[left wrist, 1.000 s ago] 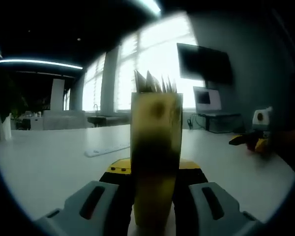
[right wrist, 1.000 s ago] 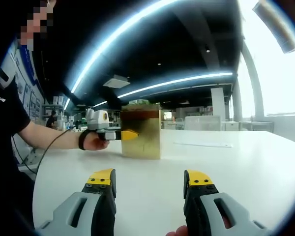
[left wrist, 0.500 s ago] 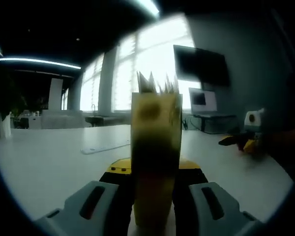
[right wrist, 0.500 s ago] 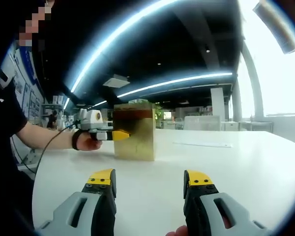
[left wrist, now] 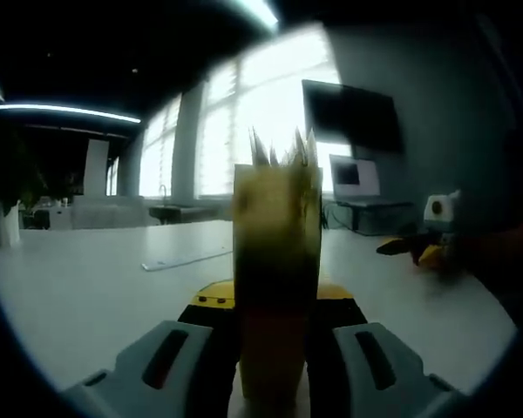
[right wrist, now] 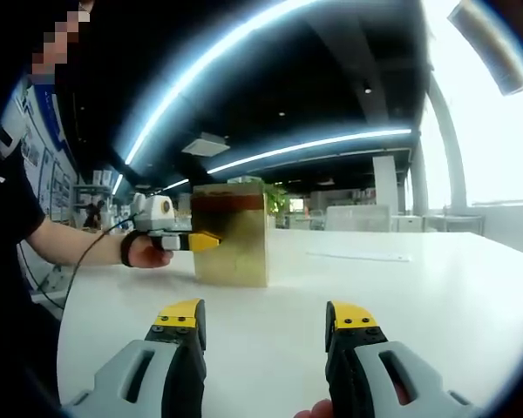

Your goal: Extract single mask from mask box in order stack masks on table

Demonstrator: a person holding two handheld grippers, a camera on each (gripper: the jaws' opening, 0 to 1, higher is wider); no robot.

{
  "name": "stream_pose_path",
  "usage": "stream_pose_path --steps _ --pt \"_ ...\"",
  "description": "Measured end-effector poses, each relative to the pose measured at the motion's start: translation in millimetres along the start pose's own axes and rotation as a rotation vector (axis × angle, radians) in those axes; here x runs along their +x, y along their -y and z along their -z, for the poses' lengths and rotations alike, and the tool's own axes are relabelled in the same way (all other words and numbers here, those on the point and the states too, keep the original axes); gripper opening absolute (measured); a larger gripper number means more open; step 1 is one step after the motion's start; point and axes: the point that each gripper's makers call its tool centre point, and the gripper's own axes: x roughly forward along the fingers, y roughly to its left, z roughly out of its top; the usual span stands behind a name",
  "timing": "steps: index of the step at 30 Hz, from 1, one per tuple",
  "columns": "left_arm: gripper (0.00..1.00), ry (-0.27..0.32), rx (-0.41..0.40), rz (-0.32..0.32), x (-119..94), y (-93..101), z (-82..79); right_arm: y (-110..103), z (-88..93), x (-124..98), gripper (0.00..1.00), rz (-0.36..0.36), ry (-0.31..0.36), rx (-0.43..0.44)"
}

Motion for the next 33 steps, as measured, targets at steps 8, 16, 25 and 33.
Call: stream_pose_path --steps 8,16,25,33 --pt "0.18 0.000 0.008 -0.008 -6 4.5 -0.6 2 0.6 0 0.51 0.004 -0.001 0.000" --pt "0.18 0.001 -0.001 0.002 -18 11.2 -1.3 -1 -0.4 0 0.51 0.005 0.001 -0.003" --pt "0.18 0.004 -0.004 0.021 -35 21.9 -2.2 2 0.1 -1 0.51 0.007 0.001 -0.005" --pt "0.18 0.015 -0.010 0.010 -45 32.7 -3.4 3 0.9 -1 0.51 0.009 -0.003 -0.006"
